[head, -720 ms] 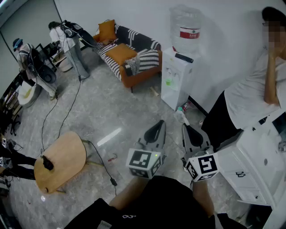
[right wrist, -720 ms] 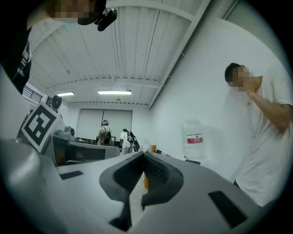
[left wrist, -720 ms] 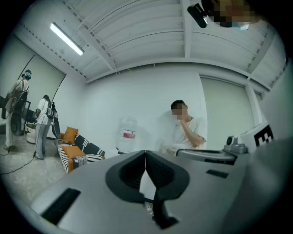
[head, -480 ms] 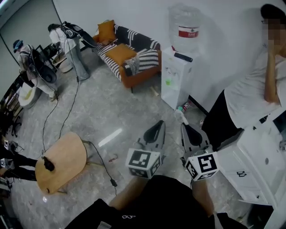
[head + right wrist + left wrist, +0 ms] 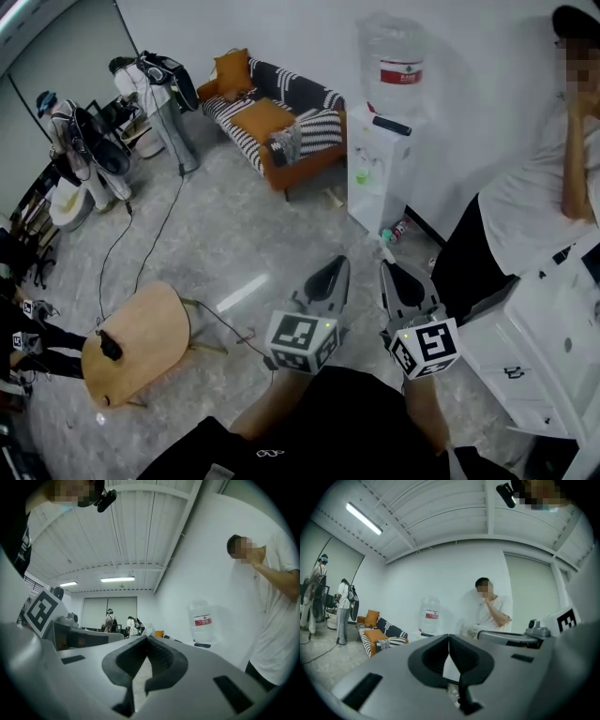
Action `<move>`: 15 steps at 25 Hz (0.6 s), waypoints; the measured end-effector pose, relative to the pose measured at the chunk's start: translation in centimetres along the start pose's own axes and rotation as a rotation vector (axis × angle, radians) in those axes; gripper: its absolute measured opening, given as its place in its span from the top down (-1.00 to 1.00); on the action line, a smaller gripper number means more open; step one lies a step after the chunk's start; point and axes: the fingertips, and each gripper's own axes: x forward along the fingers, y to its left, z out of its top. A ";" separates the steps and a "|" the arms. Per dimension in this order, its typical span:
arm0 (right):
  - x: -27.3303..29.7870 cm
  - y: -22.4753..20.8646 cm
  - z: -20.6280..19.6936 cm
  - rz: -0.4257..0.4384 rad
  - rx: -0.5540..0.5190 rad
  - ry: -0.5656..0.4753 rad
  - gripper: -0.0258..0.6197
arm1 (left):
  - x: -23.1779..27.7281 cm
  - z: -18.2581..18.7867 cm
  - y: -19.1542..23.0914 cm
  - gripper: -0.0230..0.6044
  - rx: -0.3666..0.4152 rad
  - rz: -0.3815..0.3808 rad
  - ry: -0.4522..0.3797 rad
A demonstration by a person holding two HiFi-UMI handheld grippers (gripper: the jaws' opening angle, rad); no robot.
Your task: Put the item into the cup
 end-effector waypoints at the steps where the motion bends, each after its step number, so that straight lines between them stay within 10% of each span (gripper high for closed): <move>1: 0.0 0.0 0.1 0.004 -0.001 -0.005 0.89 | 0.0 0.1 0.1 0.88 -0.002 0.002 -0.004; 15: -0.1 -1.3 -0.6 0.003 -0.003 0.008 0.89 | 0.5 -0.5 0.3 0.89 -0.031 0.020 -0.012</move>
